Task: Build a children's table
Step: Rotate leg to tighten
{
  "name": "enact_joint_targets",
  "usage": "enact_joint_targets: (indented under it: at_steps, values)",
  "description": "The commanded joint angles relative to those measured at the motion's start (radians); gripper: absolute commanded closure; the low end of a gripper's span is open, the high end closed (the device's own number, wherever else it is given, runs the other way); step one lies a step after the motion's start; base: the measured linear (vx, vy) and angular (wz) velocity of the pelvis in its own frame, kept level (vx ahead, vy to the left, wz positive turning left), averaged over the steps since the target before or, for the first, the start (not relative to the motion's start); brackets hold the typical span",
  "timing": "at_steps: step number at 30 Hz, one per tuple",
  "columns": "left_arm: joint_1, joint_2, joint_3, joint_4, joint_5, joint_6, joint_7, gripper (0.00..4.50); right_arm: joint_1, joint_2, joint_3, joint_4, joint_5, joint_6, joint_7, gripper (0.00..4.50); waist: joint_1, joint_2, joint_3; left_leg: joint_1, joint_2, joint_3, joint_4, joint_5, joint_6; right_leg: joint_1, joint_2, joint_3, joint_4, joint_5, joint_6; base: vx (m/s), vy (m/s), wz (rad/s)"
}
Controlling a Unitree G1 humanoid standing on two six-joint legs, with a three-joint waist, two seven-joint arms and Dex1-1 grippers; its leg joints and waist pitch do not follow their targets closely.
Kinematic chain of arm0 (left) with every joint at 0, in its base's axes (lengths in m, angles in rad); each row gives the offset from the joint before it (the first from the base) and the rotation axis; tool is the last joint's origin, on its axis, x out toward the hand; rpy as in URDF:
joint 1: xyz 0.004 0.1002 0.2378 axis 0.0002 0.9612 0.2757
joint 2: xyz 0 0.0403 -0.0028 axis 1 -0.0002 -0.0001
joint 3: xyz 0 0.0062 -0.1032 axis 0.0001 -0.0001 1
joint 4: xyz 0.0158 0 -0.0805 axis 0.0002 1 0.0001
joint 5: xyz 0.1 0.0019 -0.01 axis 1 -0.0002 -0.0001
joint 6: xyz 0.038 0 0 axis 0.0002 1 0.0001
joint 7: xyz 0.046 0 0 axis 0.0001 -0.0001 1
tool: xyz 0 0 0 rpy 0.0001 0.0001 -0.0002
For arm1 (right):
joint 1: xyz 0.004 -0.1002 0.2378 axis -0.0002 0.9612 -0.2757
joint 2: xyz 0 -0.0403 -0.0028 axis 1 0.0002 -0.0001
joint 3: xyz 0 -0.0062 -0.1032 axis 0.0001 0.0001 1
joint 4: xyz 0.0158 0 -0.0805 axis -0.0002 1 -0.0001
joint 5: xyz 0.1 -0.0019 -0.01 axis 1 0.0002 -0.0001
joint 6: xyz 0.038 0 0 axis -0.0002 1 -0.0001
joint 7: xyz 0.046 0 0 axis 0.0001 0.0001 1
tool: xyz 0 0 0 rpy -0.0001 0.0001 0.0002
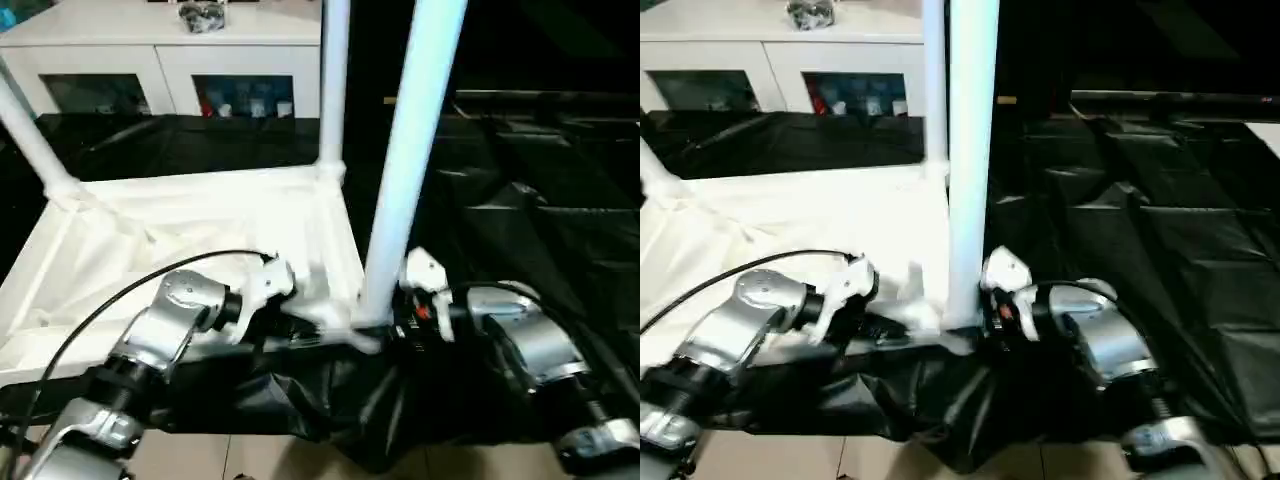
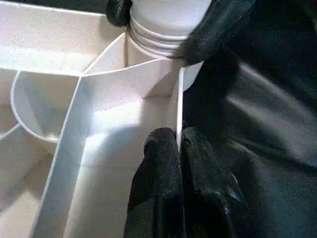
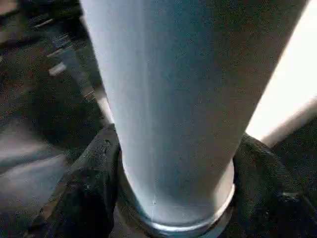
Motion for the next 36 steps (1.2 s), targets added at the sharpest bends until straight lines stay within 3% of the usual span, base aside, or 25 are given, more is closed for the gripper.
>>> enact_joint_targets:
  at_steps: [1,3,9,11,15,17,20,26,28,32,36]
  values:
    - [-0.040,-0.073,-0.021,-0.011,-0.021,-0.006,0.046,4.50,-0.030,0.064,0.020,0.064,-0.022,0.000,-0.134,1.81,-0.007,-0.010,-0.055,0.001,0.011,-0.001,-0.078,-0.259,0.014,0.051,-0.038,0.031,-0.077,-0.322,-0.198,0.000,0.000,0.00]
    - [-0.066,-0.111,-0.011,0.030,-0.004,0.001,0.122,4.50,-0.051,0.111,-0.009,0.116,-0.023,0.015,-0.240,1.81,-0.019,-0.009,-0.056,0.003,0.009,0.001,-0.074,-0.262,0.016,0.046,-0.037,0.032,-0.079,-0.321,-0.201,0.000,0.000,0.00]
    - [-0.115,-0.222,0.030,0.104,0.018,0.036,0.303,4.50,-0.082,0.215,-0.018,0.196,-0.073,0.033,-0.409,1.81,-0.019,-0.005,-0.061,0.004,0.009,0.004,-0.070,-0.199,0.033,0.049,-0.036,0.033,-0.071,-0.204,-0.233,0.000,0.000,0.00]
    - [-0.115,-0.231,0.029,0.105,0.018,0.037,0.310,4.50,-0.084,0.222,-0.016,0.202,-0.072,0.027,-0.411,1.25,-0.016,-0.007,-0.059,0.001,0.009,0.005,-0.070,-0.206,0.043,0.052,-0.036,0.031,-0.072,-0.210,-0.234,0.000,0.000,0.00]
    - [-0.105,-0.241,0.019,0.089,0.003,0.028,0.281,4.50,-0.093,0.223,-0.017,0.207,-0.058,0.015,-0.387,0.82,-0.015,-0.006,-0.058,0.002,0.010,0.005,-0.071,-0.224,0.053,0.050,-0.037,0.032,-0.076,-0.240,-0.226,0.000,0.000,0.00]
    - [-0.094,-0.224,0.005,0.074,-0.004,0.016,0.236,4.50,-0.098,0.201,-0.008,0.201,-0.061,-0.002,-0.361,0.74,-0.015,-0.005,-0.057,0.002,0.010,0.004,-0.072,-0.236,0.050,0.049,-0.037,0.031,-0.077,-0.252,-0.224,0.000,0.000,0.00]
    - [-0.087,-0.207,0.000,0.062,-0.007,0.008,0.199,4.50,-0.095,0.177,0.003,0.183,-0.064,-0.024,-0.312,0.67,-0.015,-0.006,-0.061,0.000,0.011,0.004,-0.070,-0.211,0.057,0.053,-0.036,0.032,-0.071,-0.195,-0.236,0.000,0.000,0.00]
    - [-0.047,-0.115,-0.032,0.002,-0.027,-0.018,0.020,4.50,-0.069,0.056,0.038,0.123,-0.064,-0.150,-0.087,0.67,-0.011,-0.006,-0.064,-0.002,0.013,0.007,-0.063,-0.170,0.100,0.058,-0.037,0.031,-0.060,-0.097,-0.278,0.000,0.000,0.00]
    - [-0.039,-0.093,-0.034,-0.012,-0.038,-0.026,-0.023,4.50,-0.062,0.030,0.039,0.104,-0.043,-0.145,-0.023,0.67,-0.010,-0.005,-0.061,0.001,0.015,0.007,-0.066,-0.188,0.108,0.055,-0.036,0.030,-0.063,-0.121,-0.280,0.000,0.000,0.00]
    - [-0.023,-0.055,-0.037,-0.044,-0.055,-0.023,-0.099,4.50,-0.044,-0.023,0.050,0.048,0.004,-0.113,0.116,0.67,-0.004,-0.006,-0.056,0.005,0.019,0.006,-0.070,-0.230,0.092,0.053,-0.035,0.031,-0.068,-0.195,-0.268,0.000,0.000,0.00]
    - [-0.007,-0.008,-0.050,-0.075,-0.067,-0.008,-0.168,4.50,-0.018,-0.083,0.092,-0.001,0.017,-0.084,0.238,0.82,0.006,-0.005,-0.057,0.005,0.020,0.008,-0.070,-0.225,0.088,0.051,-0.035,0.033,-0.066,-0.197,-0.260,0.000,0.000,0.00]
